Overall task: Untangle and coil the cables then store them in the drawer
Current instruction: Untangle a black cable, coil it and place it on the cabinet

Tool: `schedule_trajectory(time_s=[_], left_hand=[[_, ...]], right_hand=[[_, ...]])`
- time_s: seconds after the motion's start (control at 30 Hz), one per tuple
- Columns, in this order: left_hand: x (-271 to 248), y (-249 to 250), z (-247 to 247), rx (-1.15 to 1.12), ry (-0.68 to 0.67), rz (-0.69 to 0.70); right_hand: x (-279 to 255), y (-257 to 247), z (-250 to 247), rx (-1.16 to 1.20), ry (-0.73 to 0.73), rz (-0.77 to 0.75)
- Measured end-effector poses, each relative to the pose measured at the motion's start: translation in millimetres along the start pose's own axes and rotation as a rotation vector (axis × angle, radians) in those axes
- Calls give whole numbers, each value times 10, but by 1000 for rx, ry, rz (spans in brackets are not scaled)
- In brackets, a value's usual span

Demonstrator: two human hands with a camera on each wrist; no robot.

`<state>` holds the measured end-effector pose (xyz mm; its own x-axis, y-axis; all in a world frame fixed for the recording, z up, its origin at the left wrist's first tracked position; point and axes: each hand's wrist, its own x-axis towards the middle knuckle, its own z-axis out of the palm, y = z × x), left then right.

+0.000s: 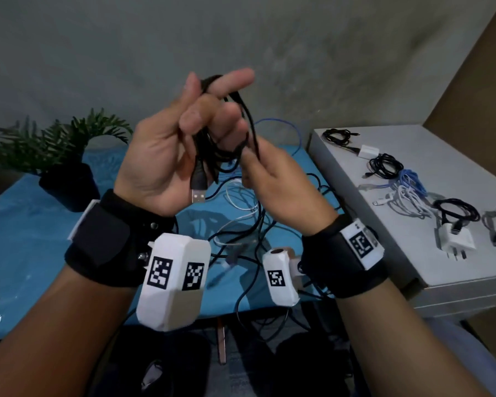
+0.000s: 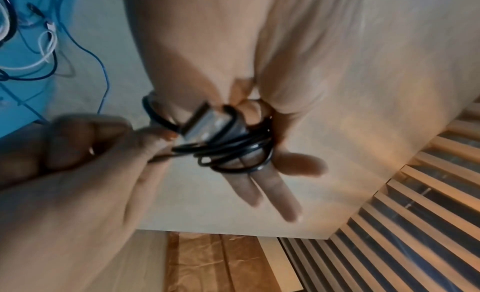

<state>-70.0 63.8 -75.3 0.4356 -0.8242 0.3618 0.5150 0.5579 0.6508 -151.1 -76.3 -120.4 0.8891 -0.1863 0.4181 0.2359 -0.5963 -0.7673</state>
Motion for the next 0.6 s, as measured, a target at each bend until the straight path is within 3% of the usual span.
schedule_trajectory(time_s=[0.1, 0.17, 0.23, 0.33, 0.43, 0.5, 0.6], left_hand=[[26, -55, 18, 143, 153, 105], [50, -98, 6, 413, 255, 161], [61, -129, -33, 807, 340, 204], [44, -186, -116, 1507, 324, 276], [49, -248, -172, 2083, 281, 200], [57, -268, -169, 2213, 251, 81], [57, -233, -144, 2021, 213, -134]], right_hand=[[-48, -101, 94, -150, -157, 50], [-64, -144, 137, -214, -221, 63], [-68, -167, 139, -264, -249, 53], [-58, -185, 57, -353, -277, 57], [-48, -181, -67, -413, -276, 48], [-36, -167, -155, -436, -236, 51], [-27, -135, -290, -479, -136, 62]])
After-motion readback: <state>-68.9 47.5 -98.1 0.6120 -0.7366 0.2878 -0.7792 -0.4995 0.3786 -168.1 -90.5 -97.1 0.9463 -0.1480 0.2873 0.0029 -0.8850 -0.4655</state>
